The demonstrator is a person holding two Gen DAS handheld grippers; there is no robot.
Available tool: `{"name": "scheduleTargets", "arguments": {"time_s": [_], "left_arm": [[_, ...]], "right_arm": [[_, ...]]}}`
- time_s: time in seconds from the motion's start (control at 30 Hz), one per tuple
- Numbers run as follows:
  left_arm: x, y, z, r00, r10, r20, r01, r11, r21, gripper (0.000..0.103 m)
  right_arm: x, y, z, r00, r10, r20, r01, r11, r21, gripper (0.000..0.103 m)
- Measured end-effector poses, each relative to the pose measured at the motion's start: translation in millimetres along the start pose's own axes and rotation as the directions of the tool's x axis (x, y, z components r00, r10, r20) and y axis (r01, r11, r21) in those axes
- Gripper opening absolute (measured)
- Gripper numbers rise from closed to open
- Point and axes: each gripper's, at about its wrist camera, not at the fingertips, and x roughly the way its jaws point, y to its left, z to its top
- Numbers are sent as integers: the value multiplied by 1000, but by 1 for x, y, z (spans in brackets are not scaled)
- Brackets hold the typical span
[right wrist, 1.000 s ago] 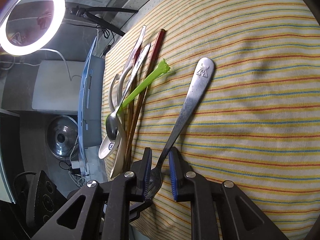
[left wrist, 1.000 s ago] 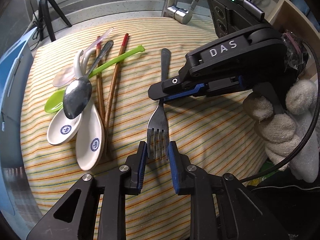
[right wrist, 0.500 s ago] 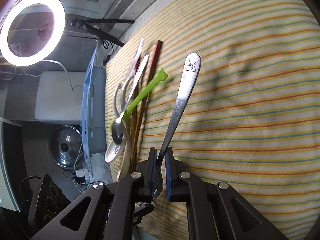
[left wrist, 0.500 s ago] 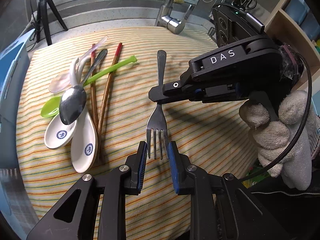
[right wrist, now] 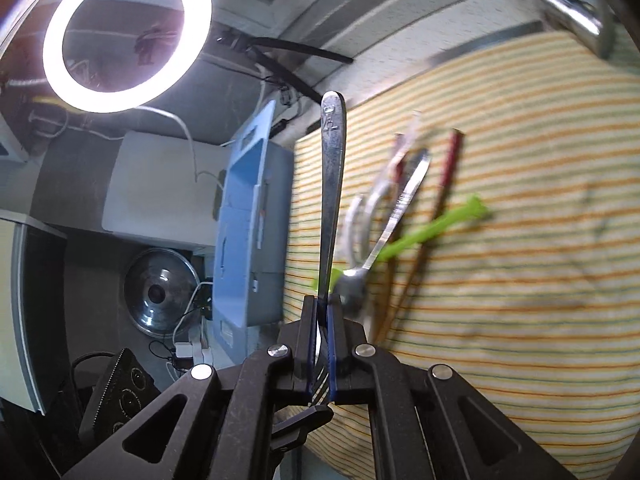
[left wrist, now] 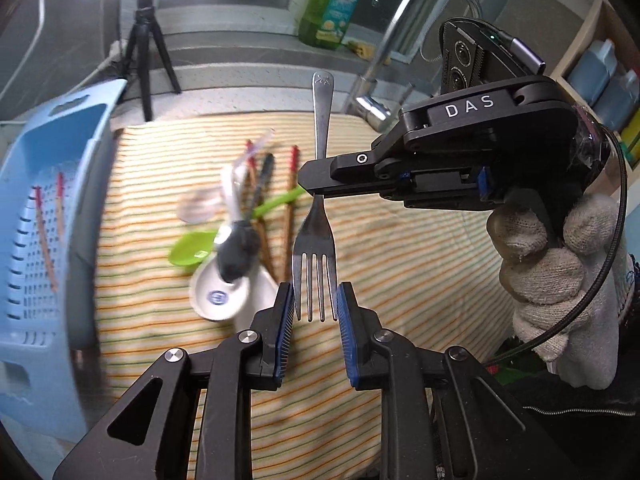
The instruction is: Organize utensils
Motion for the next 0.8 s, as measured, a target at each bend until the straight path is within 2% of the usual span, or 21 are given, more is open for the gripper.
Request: {"name": "scheduleTargets", "arguments": {"time_s": [0.4,0.57,0.8], "left_arm": [[-53,82,-3,994,69,89,-61,994,-92,20],[-66,113,-7,991,98,95,-85,988,-132,20],[-56,151,-6,991,118,67,-104,978,-178,20]], "right_arm": [[73,88,28,998,29,-47,-34,993,-111,4],[110,119,37,997,22,-76,-33,988,-149,4],[160,135,44,992,-25,-121,4,985,-173,4]]}}
